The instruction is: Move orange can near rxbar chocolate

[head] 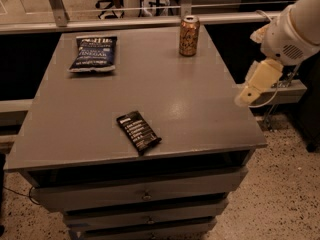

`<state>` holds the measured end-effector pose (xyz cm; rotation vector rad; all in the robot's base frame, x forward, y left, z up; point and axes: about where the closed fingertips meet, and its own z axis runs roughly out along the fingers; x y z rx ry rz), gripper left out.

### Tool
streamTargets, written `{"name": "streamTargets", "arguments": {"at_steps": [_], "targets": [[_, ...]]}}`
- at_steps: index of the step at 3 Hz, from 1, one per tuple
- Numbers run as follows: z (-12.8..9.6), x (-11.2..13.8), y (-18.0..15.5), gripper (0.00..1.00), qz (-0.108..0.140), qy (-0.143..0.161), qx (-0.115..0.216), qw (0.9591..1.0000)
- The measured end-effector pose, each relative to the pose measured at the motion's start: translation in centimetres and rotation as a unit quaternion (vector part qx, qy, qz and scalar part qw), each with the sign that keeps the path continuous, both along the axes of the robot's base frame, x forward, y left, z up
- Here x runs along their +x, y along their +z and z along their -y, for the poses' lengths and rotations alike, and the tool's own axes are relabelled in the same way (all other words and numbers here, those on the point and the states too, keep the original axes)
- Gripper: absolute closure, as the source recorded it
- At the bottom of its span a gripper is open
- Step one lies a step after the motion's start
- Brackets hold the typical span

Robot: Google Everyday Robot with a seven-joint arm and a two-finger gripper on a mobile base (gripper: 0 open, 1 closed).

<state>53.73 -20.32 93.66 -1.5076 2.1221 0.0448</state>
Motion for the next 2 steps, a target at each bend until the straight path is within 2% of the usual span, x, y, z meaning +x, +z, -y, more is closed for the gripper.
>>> {"name": "streamTargets", "arguments": {"at_steps": [1, 2], "targets": [[-1.6, 6.8, -1.1, 0.0, 0.024, -0.018, 0.082, 0.9962], [-3.7, 12.9, -1.9, 0.0, 0.028, -0.036, 0.194, 0.98]]}}
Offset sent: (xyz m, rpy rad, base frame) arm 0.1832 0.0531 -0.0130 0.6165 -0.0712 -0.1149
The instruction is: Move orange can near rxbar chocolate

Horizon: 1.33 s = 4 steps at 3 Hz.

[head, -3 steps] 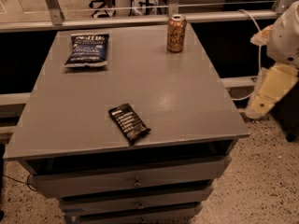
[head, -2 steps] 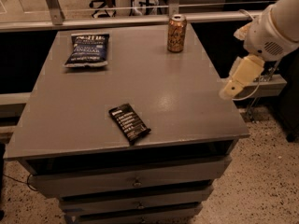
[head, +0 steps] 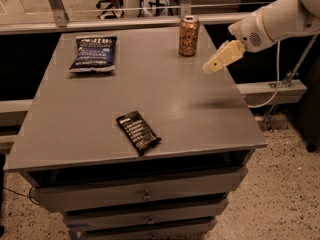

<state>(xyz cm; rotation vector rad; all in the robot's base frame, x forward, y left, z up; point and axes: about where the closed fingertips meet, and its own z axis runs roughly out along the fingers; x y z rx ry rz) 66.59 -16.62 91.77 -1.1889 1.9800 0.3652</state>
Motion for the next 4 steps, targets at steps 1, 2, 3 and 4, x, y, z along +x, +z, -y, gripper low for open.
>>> {"name": "streamTargets", "arguments": {"at_steps": [1, 2, 3, 4], "targets": [[0.0, 0.0, 0.0, 0.0, 0.0, 0.0, 0.0, 1.0], [-0.3, 0.0, -0.1, 0.0, 0.004, -0.004, 0.009, 0.9999], [-1.1, 1.1, -1.7, 0.0, 0.008, -0.017, 0.049, 0.9986], [-2.1, 4.9, -2.4, 0.0, 0.039, -0.034, 0.097, 0.994]]}}
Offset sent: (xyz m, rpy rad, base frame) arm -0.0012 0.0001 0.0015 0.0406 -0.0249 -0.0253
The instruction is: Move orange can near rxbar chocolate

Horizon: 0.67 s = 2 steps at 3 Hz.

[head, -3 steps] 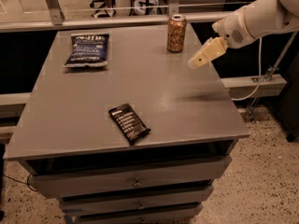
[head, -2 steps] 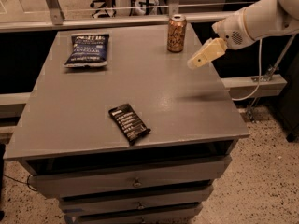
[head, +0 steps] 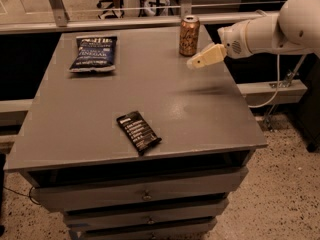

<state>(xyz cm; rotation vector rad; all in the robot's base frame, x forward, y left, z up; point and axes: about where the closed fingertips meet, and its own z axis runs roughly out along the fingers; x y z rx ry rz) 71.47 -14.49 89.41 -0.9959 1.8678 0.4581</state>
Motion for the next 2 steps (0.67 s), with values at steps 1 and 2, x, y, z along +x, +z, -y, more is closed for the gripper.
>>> {"name": "streamTargets", "arguments": {"at_steps": [1, 2], "targets": [[-0.9, 3.9, -0.1, 0.0, 0.031, -0.01, 0.031, 0.999], [-1.3, 6.3, 0.0, 0.0, 0.051, -0.018, 0.046, 0.9975]]}}
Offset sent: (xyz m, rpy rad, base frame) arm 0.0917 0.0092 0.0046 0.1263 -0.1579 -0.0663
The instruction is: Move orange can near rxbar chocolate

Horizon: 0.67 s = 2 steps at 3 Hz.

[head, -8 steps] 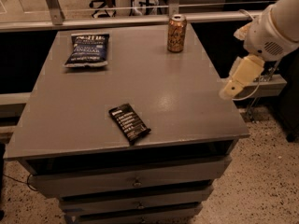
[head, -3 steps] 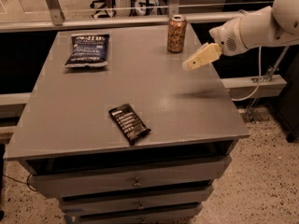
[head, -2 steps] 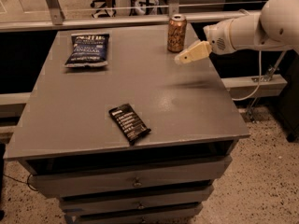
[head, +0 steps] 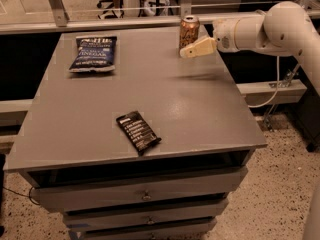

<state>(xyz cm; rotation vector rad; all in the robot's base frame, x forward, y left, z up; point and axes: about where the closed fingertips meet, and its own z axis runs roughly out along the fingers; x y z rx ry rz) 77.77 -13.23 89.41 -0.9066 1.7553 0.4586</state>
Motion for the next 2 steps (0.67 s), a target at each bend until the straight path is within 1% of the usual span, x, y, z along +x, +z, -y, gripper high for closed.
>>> {"name": "streamTargets", "arguments": {"at_steps": [1, 2], "targets": [[-0.2, 1.5, -0.3, 0.0, 0.012, -0.007, 0.012, 0.9998], [-0.4, 3.6, -0.9, 0.0, 0.02, -0.014, 0.025, 0.9994]]}}
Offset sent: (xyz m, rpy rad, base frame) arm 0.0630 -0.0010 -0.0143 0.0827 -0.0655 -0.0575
